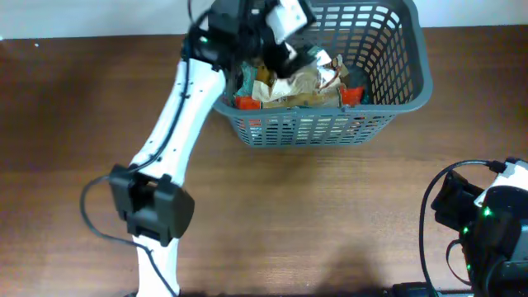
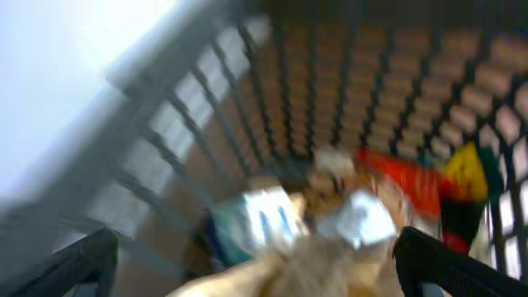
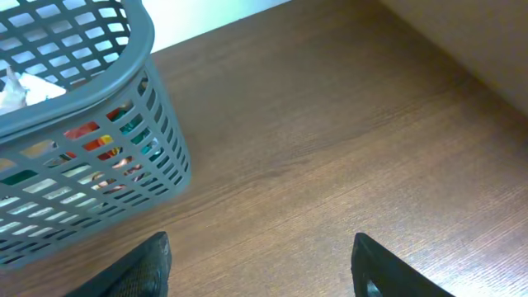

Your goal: Pack container

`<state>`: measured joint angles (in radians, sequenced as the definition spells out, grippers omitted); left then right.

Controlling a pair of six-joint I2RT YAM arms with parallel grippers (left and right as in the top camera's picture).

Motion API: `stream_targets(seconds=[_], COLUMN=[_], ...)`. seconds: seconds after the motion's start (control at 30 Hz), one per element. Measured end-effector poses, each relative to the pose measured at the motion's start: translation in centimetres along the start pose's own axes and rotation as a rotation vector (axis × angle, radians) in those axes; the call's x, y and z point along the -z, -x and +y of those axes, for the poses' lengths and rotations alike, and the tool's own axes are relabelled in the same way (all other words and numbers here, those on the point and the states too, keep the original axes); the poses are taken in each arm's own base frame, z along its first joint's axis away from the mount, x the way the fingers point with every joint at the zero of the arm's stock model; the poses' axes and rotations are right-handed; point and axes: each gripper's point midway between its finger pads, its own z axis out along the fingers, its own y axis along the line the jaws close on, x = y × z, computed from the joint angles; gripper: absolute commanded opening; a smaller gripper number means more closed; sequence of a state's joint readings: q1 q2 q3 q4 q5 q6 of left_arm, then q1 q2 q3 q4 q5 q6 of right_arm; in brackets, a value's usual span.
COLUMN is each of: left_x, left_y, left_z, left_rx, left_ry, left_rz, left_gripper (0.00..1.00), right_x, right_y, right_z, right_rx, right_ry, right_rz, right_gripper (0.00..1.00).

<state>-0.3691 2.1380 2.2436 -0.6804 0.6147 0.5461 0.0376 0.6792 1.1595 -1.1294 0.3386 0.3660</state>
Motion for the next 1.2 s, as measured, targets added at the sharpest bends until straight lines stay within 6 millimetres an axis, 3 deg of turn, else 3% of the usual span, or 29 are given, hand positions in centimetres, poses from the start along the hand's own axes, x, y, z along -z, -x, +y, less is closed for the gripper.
stream_targets(seconds=[0.03, 0.13, 0.2, 0.23, 0.33, 0.4, 0.5, 0.6, 0.63, 0.77, 0.87, 0.9, 1.0, 1.07, 1.2], left_x=[1.4, 9.6, 17.0, 22.0, 31.5, 35.8, 39.9, 42.0, 42.7, 46.6, 49.4, 51.3, 53.7, 55.0, 59.0], left_y=[1.5, 7.7, 11.4, 13.2, 15.1, 15.0, 13.8, 12.5, 12.2, 11.4, 11.2, 10.9, 10.0, 9.3, 5.2], left_z=[0.7, 2.7, 2.1, 1.1, -2.2, -4.2, -6.6, -8.2, -8.7, -11.6, -13.9, -15.6, -18.0, -19.3, -23.6], left_rx=[0.015, 0.025, 0.026, 0.037, 0.073, 0.103, 0.163, 0.2, 0.211, 0.229, 0.224, 0.219, 0.226, 0.236, 0.29], left_ry=[0.049, 0.304, 0.475, 0.573, 0.74, 0.809, 0.877, 0.905, 0.916, 0.957, 0.981, 0.995, 1.01, 1.021, 1.099], left_rz=[-0.008, -0.05, -0.084, -0.11, -0.15, -0.162, -0.153, -0.137, -0.135, -0.169, -0.218, -0.253, -0.296, -0.313, -0.327], left_gripper=[0.99, 0.99, 0.99, 0.99, 0.99, 0.99, 0.99, 0.99, 0.99, 0.99, 0.99, 0.99, 0.99, 0.99, 0.99], right_x=[0.1, 1.1, 2.6, 3.2, 5.1, 6.4, 8.9, 12.1, 14.3, 18.9, 22.4, 23.9, 26.6, 27.7, 28.2], right_y=[0.1, 0.9, 2.1, 2.7, 3.5, 3.3, 2.6, 1.4, 0.6, -2.7, -3.0, -3.1, -3.3, -3.5, -3.9], right_z=[0.0, -0.4, -1.3, -1.5, -2.5, -3.3, -5.0, -6.8, -8.0, -11.0, -11.5, -11.6, -11.0, -10.5, -9.4], right_rx=[0.0, -0.007, -0.018, -0.024, -0.037, -0.04, -0.053, -0.069, -0.086, -0.1, -0.092, -0.082, -0.039, -0.016, 0.034], right_ry=[0.0, -0.01, -0.04, -0.047, -0.069, -0.08, -0.095, -0.092, -0.081, -0.061, -0.012, -0.01, -0.013, 0.003, 0.06], right_rz=[-0.001, -0.023, -0.062, -0.083, -0.12, -0.132, -0.164, -0.202, -0.239, -0.292, -0.409, -0.455, -0.533, -0.565, -0.578], right_gripper=[0.67, 0.67, 0.67, 0.67, 0.67, 0.67, 0.67, 0.73, 0.77, 0.82, 0.84, 0.84, 0.85, 0.88, 0.95])
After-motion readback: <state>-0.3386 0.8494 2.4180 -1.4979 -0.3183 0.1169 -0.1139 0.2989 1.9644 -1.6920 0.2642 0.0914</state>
